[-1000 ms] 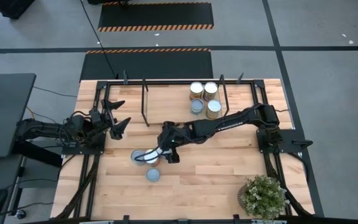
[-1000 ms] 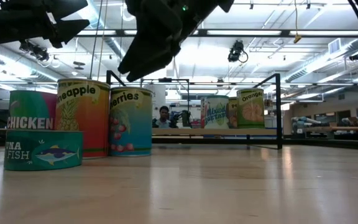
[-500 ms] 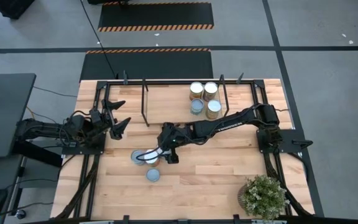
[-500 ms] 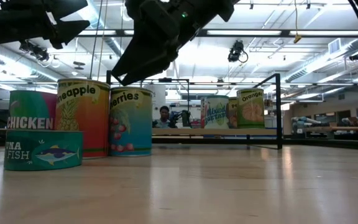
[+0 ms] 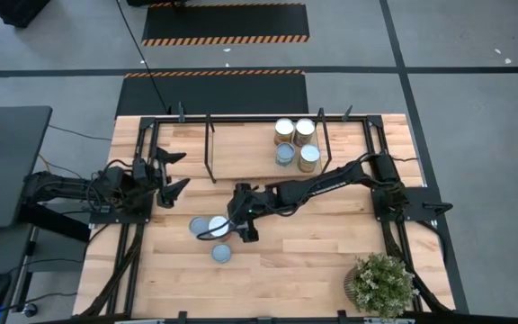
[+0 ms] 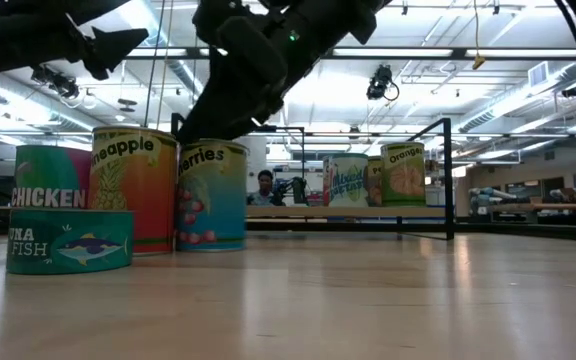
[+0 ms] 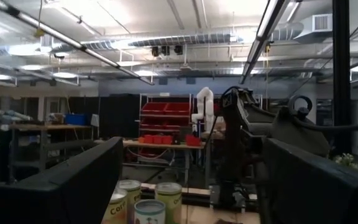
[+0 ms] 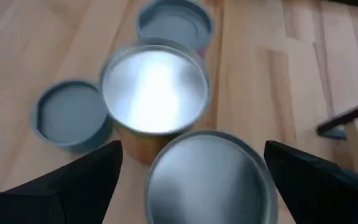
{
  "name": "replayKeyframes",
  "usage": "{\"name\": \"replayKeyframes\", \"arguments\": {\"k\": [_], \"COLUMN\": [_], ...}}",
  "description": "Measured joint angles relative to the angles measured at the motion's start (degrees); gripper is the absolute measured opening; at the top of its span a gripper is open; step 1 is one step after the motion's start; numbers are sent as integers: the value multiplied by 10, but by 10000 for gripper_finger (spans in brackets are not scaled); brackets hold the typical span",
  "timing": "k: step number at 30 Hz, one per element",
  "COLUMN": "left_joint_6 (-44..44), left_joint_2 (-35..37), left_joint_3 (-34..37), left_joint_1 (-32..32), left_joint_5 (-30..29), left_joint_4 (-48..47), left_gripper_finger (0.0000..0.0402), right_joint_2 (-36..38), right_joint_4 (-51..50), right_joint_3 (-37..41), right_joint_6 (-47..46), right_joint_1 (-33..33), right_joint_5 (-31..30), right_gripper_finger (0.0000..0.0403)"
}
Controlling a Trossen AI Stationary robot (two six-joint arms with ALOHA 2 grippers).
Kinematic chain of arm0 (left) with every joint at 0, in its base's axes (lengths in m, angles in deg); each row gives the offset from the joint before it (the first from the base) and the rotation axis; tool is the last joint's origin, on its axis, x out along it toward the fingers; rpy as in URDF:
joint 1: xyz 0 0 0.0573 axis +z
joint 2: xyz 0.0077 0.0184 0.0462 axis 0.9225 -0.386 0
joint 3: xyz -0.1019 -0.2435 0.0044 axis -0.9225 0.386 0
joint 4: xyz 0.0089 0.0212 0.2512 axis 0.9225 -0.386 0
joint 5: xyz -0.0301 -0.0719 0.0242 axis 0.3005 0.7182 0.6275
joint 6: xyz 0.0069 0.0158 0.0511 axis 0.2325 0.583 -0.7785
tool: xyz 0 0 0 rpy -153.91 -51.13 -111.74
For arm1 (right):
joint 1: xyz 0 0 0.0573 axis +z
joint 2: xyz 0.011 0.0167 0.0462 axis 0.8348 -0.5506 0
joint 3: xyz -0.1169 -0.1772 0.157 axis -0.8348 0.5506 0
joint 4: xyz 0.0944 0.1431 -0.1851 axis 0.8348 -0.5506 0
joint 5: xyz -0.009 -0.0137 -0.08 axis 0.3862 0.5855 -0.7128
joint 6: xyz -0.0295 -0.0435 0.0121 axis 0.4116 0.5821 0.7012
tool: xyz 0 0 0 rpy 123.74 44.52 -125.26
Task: Pick and place cans onto a shelf
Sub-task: Put the canned cherries on the shelf
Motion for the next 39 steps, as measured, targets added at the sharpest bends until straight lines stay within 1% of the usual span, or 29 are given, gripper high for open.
{"name": "replayKeyframes", "arguments": {"k": [4,13,19,26,30,33,39], "left_joint_6": [9,38,91,152,166,171,243], "left_joint_2": [-6,-7,-7,-7,-7,-7,-8], "left_joint_3": [0,0,0,0,0,0,0], "left_joint_1": [0,0,0,0,0,0,0], "left_joint_5": [0,0,0,0,0,0,4], "left_joint_4": [-3,-15,-38,-69,-77,-79,-110], "left_gripper_finger": [393,393,393,393,393,393,393], "right_joint_2": [-12,-10,-10,-11,-9,-2,16], "right_joint_4": [2,-3,-29,-56,-61,-115,-203], "right_joint_3": [-1,-1,-1,-1,-2,-18,-77], "right_joint_6": [2,16,9,11,29,41,82], "right_joint_1": [1,5,5,2,0,-5,-24], "right_joint_5": [-13,-26,-27,-22,-14,-14,-16], "right_gripper_finger": [400,396,391,346,326,327,331]}}
